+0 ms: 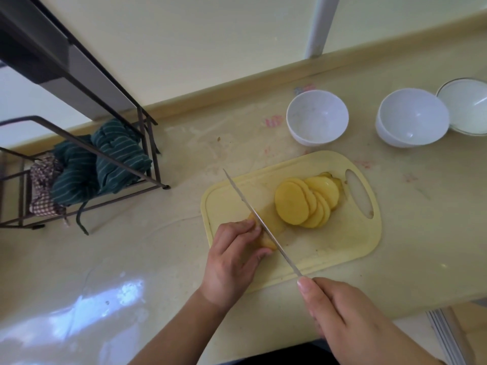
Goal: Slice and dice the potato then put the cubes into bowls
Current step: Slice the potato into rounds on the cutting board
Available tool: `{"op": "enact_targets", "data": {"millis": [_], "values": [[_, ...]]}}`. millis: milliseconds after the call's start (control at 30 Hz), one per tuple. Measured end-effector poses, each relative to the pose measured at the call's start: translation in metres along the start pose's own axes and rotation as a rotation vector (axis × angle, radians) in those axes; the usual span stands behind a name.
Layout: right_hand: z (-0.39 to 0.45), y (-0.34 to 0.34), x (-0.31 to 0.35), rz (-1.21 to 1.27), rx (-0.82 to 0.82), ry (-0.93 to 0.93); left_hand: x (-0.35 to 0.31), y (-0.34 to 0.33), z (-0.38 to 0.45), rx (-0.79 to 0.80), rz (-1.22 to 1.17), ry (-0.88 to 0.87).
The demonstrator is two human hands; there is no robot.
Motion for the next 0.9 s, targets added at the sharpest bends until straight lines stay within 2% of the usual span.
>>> {"op": "enact_targets", "data": {"millis": [167,367,467,567,667,833,867,900], "values": [[0.011,-0.005,0.001,0.035,0.037,-0.010,0.000,0.000,0.000,-0.005,-0.020,-0.009],[-0.010,-0.008,-0.006,0.061,-0.119,-0.053,-0.004,0.002,0.001,0.002,-0.033,-0.031],[-0.009,-0.018,-0.009,0.069,0.078,-0.129,-0.003,0.001,0.001,0.017,-0.034,-0.054],[0.006,-0.016,-0.013,0.033,-0.094,-0.094,-0.001,0.001,0.001,0.027,-0.046,-0.060],[0.017,-0.023,-0.011,0.067,-0.042,-0.003,-0.001,0.001,0.002,0.028,-0.054,-0.050],[0.003,-0.034,-0.026,0.094,-0.104,0.013,0.000,0.002,0.004,0.028,-0.052,-0.049],[-0.008,-0.035,-0.034,0.070,-0.145,0.070,0.000,0.002,0.003,0.028,-0.054,-0.049],[-0.018,-0.035,-0.042,0.070,-0.191,0.041,0.000,0.001,0.002,0.025,-0.056,-0.047]]}}
Point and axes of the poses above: each hand's wrist, its own z-axis towards the middle knuckle, its own y-axis out of the back of the hand, x = y × z, the point moved 4 cm from there along z, towards the middle knuckle, and after that the axes turned 10 degrees about y, right-handed, at the moved point
